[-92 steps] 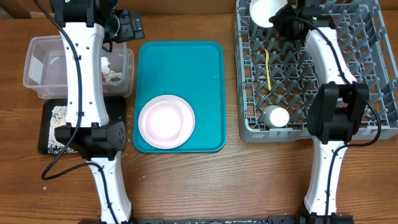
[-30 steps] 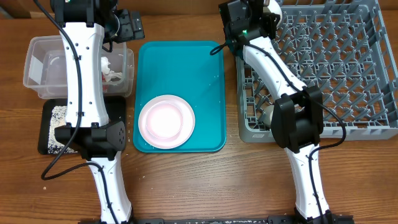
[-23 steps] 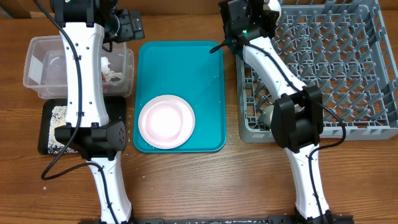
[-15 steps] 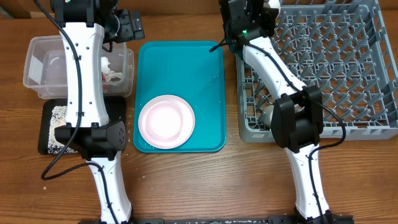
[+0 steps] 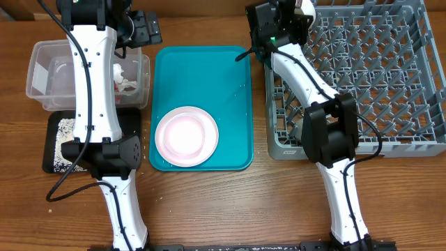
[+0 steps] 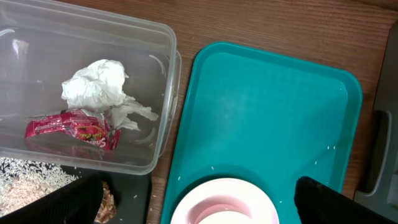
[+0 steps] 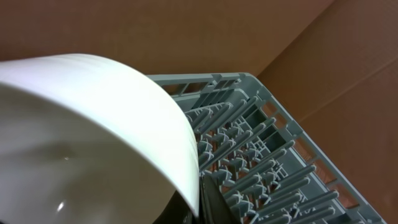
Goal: Sort waste into correct bins and load items into the dishwasher
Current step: 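Withdraw the right gripper from the rack toward the teal tray, then reach the right gripper down to the pink bowl on the white plate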
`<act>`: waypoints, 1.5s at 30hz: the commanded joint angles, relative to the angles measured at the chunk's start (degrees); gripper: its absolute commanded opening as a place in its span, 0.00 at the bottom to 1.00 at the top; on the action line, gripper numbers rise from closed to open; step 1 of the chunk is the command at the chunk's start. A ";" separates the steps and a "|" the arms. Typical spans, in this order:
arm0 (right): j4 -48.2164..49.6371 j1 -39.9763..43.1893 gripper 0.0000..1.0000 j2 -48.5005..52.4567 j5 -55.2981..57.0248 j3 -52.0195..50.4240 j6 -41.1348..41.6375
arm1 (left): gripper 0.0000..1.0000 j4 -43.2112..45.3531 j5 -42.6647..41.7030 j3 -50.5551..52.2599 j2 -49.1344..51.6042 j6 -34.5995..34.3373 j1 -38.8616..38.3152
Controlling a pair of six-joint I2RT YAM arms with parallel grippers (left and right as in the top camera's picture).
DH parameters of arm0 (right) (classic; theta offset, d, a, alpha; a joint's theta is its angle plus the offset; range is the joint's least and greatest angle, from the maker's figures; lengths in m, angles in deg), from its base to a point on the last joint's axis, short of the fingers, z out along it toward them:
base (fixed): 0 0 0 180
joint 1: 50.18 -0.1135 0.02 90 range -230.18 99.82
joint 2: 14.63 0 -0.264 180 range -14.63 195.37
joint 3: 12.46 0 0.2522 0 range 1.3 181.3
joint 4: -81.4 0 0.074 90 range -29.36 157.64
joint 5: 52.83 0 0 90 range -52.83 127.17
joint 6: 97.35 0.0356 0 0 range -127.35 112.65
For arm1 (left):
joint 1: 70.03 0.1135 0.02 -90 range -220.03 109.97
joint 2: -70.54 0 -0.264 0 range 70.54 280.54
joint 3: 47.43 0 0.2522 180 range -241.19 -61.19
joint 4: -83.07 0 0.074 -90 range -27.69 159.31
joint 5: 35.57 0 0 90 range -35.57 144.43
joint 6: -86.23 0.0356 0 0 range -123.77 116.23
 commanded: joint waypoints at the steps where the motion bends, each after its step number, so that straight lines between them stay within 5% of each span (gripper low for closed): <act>1: -0.15 -0.04 0.04 1.11 0.48 0.42 0.07 | 1.00 0.11 -0.48 0.15 -0.55 -0.35 0.31; 9: -1.55 -0.68 0.04 1.11 -2.49 0.42 0.15 | 1.00 0.11 -0.48 0.15 -0.55 -0.35 0.31; 19: -3.50 -7.37 0.52 -0.33 0.09 0.48 0.15 | 1.00 0.11 -0.48 0.15 -0.55 -0.37 0.31; 28: -4.72 -9.42 0.57 -5.84 -1.36 0.55 0.26 | 1.00 0.11 -0.48 0.15 -0.55 -0.35 0.31; 33: -15.87 -8.98 0.57 -11.67 -17.90 0.70 7.10 | 1.00 0.11 -0.48 0.15 -0.55 -0.37 0.31; 41: -35.39 -9.20 0.59 -20.33 -78.29 0.70 7.76 | 1.00 0.11 -0.48 0.15 -0.55 -0.37 0.31; 45: -37.24 -11.21 0.55 -19.65 -85.72 -2.51 7.82 | 1.00 0.11 -0.48 0.15 -0.55 -0.37 0.31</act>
